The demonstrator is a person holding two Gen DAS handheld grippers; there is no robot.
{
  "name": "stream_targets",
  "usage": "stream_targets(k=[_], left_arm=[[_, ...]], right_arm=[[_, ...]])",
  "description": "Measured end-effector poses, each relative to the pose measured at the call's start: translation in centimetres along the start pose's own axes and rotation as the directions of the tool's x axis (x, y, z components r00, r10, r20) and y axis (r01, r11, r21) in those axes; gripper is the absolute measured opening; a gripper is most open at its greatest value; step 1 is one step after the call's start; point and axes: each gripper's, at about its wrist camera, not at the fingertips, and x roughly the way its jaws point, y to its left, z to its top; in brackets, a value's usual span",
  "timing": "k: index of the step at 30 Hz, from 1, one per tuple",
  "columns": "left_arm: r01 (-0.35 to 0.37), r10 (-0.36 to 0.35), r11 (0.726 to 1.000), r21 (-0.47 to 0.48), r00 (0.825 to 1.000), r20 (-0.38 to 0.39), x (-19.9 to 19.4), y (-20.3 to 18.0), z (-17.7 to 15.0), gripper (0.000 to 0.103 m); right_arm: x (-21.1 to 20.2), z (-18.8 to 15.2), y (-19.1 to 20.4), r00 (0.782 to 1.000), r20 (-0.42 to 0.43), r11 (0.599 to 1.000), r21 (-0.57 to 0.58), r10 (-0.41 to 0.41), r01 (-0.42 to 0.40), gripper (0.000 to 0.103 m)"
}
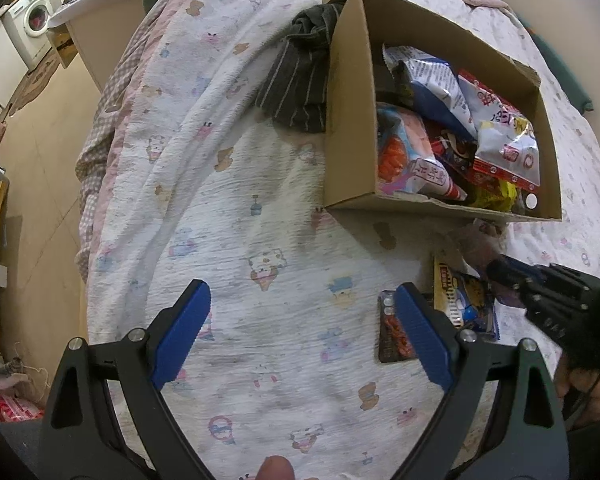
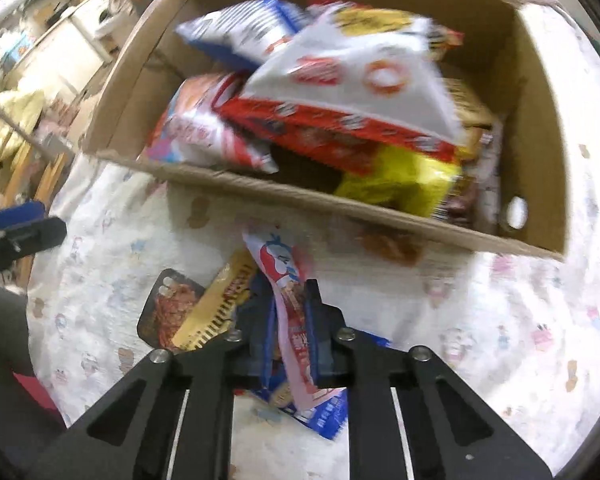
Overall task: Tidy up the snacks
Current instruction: 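Grasp the pink sausage stick with right tool while left tool grasps the red beef jerky pack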
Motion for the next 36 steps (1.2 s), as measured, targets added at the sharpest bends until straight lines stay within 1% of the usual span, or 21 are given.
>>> stream_targets(k=[2,4,6,7,9,12,14,16,18,19,20,22,25,26,27,28,30,32,34,36], left_arm=[[-0.005,0.005,1.0,0.008,1.0,0.006,-0.1,-0.2,-0.1,0.091],[-0.008,0.008,1.0,0.014,1.0,0.005,0.0,-0.5,-0.1,0.091],[-0.013,0.012,1.0,0.017,1.0,0.003,0.1,-0.6,-0.2,0.092],[-0.016,0.016,1.0,0.019,1.0,0.002,0.2,-0.7,-0.2,0.092],[-0.021,0.021,1.0,0.02,1.0,0.003,0.3,-0.8,-0.2,0.091],[-0.03,0.03,0.999,0.019,1.0,-0.001,0.6,-0.8,-0.2,0.092],[-0.035,0.035,0.999,0.016,0.999,-0.006,0.8,-0.8,-0.2,0.092],[-0.035,0.035,0.999,0.013,0.999,-0.013,1.0,-0.8,-0.2,0.091],[-0.036,0.036,0.999,0.014,0.999,-0.013,1.1,-0.8,-0.3,0.092],[-0.039,0.039,0.999,0.017,0.999,-0.012,1.1,-0.9,-0.3,0.092],[-0.04,0.04,0.999,0.018,0.999,-0.013,1.1,-0.9,-0.4,0.092],[-0.039,0.039,0.999,0.017,0.999,-0.014,1.2,-0.9,-0.4,0.091],[-0.045,0.045,0.999,0.021,0.999,-0.012,1.3,-0.9,-0.5,0.091],[-0.043,0.043,0.999,0.019,0.999,-0.014,1.3,-0.9,-0.4,0.092],[-0.044,0.044,0.999,0.017,0.999,-0.015,1.4,-0.9,-0.4,0.092],[-0.043,0.043,0.999,0.013,0.999,-0.017,1.4,-0.9,-0.4,0.091],[-0.031,0.031,0.999,0.008,0.999,-0.031,1.6,-1.1,-0.4,0.091],[-0.027,0.029,0.999,0.022,0.998,-0.06,2.2,-1.6,-0.6,0.092],[-0.027,0.03,0.999,0.038,0.994,-0.106,3.2,-2.1,-1.1,0.091],[0.007,-0.006,1.0,0.008,0.99,-0.14,4.1,-2.3,-1.4,0.091]], right_arm=[[-1.0,-0.3,-1.7,1.0,0.005,0.999,0.039,0.017,-0.017,0.006],[-1.7,-0.6,-2.9,1.0,-0.006,0.997,0.071,0.016,-0.016,0.005],[-1.5,-1.1,-3.4,0.999,-0.034,0.998,0.066,0.01,-0.008,0.005],[-1.3,-1.0,-3.7,1.0,-0.029,0.998,0.063,-0.012,0.013,0.006],[-1.1,0.6,-4.1,1.0,-0.03,0.998,0.058,0.007,-0.005,0.006],[-0.1,1.6,-3.0,1.0,-0.026,0.999,0.037,0.014,-0.013,0.006],[0.4,1.7,-2.6,0.998,-0.041,0.999,0.021,0.041,-0.04,0.007],[0.3,1.8,-2.4,0.999,-0.036,1.0,0.008,0.024,-0.023,0.011],[0.8,2.2,-2.4,0.999,-0.043,1.0,0.006,0.029,-0.029,0.016],[1.0,2.1,-2.4,0.998,-0.053,1.0,0.005,0.029,-0.029,0.017],[1.4,2.1,-2.2,0.998,-0.053,1.0,-0.004,0.023,-0.023,0.017],[1.9,2.1,-1.7,0.998,-0.056,0.999,-0.048,-0.015,0.012,0.018],[3.0,2.3,-1.2,0.997,-0.075,0.998,-0.053,-0.034,0.03,0.02],[3.9,2.4,-0.4,0.996,-0.078,0.998,-0.053,-0.038,0.034,0.02],[4.4,2.4,0.0,0.996,-0.082,0.997,-0.063,-0.042,0.037,0.019],[4.5,2.4,0.2,0.996,-0.075,0.996,-0.075,-0.054,0.049,0.016],[4.0,2.2,0.6,0.997,-0.061,0.996,-0.087,-0.041,0.036,0.013],[2.6,1.9,1.1,0.999,-0.036,0.996,-0.091,-0.029,0.025,0.011],[0.2,1.0,0.9,1.0,-0.006,0.998,-0.068,-0.007,0.006,0.009],[-2.2,0.4,0.3,0.999,0.033,0.999,-0.039,0.026,-0.025,0.009]])
